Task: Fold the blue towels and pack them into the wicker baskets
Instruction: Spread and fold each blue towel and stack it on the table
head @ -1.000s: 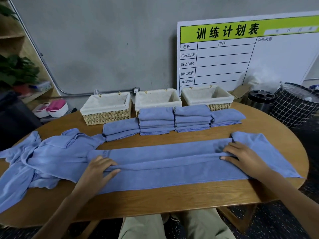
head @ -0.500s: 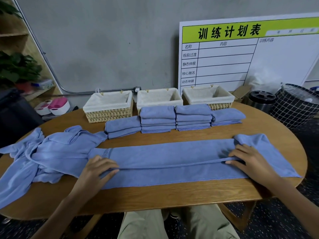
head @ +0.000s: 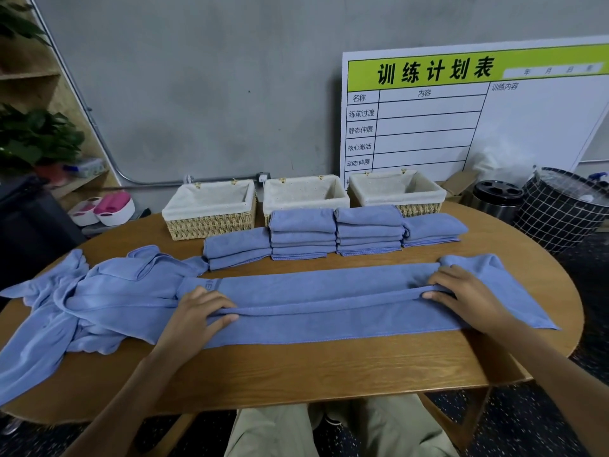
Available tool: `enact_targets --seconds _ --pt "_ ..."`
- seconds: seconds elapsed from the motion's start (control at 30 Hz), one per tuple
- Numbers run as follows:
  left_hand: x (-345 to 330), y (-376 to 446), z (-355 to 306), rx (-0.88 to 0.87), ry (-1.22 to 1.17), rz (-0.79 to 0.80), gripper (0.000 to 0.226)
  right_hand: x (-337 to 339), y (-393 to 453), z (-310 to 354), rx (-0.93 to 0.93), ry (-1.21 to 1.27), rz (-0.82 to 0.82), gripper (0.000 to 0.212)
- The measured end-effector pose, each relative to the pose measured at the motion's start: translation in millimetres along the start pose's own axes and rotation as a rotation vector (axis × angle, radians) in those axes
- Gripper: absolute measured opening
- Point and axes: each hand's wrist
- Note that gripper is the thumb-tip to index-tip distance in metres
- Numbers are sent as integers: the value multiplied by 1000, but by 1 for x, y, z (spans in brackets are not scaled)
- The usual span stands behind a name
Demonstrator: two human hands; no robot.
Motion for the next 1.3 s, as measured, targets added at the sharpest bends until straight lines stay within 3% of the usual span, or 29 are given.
enact_targets --seconds 0.13,0.37,0.57,0.8,1.07,1.17,1.3 --pt "6 -18 -5 -51 -13 -24 28 3 -26 6 1 -59 -34 36" --pt "7 -37 -9 -49 -14 57 39 -6 -46 5 -46 3 -21 48" --pt "9 -41 -11 -66 68 73 27 -2 -49 14 -77 -115 -40 44" --pt "16 -46 -21 -125 194 89 27 4 -57 23 -263 -295 -164 49" --pt "24 -48 -30 -26 172 184 35 2 -48 33 -410 -464 -151 52" --pt "21 -42 -40 35 169 123 46 -9 -24 51 -339 -370 -128 47" --pt "13 -9 -66 257 66 96 59 -29 19 86 -296 -124 -51 45"
Point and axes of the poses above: each hand's wrist, its own y-axis towards the middle knuckle, its own x-axis out of the back of the hand, z = x × y, and after that the axes turned 15 degrees about z, right-handed
